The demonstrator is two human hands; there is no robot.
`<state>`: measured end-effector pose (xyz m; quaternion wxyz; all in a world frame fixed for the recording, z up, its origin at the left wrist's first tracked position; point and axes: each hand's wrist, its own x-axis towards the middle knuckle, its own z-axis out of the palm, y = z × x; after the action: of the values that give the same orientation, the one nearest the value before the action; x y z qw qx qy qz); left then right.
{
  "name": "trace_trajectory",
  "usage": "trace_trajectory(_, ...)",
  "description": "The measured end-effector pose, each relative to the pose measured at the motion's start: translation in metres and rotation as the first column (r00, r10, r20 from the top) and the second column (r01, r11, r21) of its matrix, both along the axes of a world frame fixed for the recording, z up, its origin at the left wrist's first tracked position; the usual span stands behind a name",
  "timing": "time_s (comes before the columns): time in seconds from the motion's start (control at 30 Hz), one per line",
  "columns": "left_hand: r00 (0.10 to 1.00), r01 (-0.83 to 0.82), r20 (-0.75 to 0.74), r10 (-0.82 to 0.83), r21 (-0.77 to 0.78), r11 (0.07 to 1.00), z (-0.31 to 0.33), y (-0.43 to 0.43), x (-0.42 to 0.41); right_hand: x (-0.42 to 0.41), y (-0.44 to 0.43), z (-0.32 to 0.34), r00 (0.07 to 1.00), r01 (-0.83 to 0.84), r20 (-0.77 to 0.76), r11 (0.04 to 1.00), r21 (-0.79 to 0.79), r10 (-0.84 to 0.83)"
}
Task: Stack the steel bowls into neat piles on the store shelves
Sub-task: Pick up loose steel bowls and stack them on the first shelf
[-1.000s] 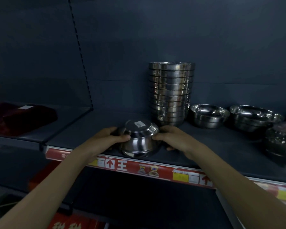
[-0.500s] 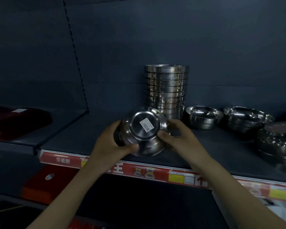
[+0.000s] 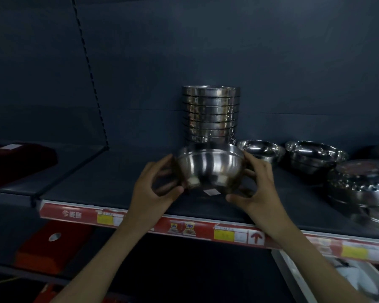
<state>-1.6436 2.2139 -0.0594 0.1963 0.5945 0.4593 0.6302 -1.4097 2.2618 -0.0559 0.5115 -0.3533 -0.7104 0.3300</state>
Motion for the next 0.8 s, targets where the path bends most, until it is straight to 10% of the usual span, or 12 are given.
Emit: trace_trajectory(0.8,0.986,0.164,0.003,-0.165,-0.080,0.983,-0.018,0.016,0.002,0.014,0.019,-0.022,0.988,-0.025,-0.154,0.997,-0.074,0.013)
